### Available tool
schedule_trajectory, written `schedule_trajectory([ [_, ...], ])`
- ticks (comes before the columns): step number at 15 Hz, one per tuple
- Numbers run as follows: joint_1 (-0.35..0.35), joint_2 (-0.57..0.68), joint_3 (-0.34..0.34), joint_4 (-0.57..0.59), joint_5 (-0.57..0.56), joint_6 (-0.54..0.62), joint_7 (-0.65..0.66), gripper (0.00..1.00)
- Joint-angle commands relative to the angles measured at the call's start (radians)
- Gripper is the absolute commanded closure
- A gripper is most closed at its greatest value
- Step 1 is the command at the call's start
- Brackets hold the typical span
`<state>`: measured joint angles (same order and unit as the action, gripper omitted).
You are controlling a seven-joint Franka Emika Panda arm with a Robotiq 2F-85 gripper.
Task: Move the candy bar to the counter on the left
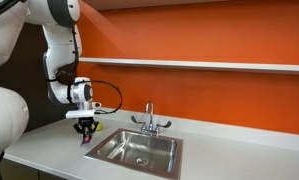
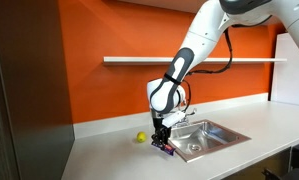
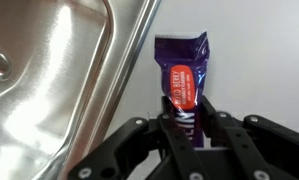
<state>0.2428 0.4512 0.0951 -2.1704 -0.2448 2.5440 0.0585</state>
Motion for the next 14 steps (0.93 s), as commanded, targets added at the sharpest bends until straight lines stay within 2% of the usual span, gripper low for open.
schedule_trajectory([
  [1, -0.002, 0.025, 0.006, 0.028, 0.002, -0.005, -0.029, 0.93],
  [10, -0.007, 0.068, 0.008, 0.063, 0.011, -0.014, -0.047, 0.93],
  [11, -0.007, 0.071, 0.007, 0.065, 0.011, -0.014, -0.048, 0.87],
  [12, -0.006, 0.073, 0.006, 0.067, 0.011, -0.016, -0.048, 0.45],
  [13, -0.007, 0.073, 0.005, 0.069, 0.01, -0.016, -0.049, 0.45],
  [14, -0.008, 0.073, 0.004, 0.069, 0.012, -0.015, -0.048, 0.4],
])
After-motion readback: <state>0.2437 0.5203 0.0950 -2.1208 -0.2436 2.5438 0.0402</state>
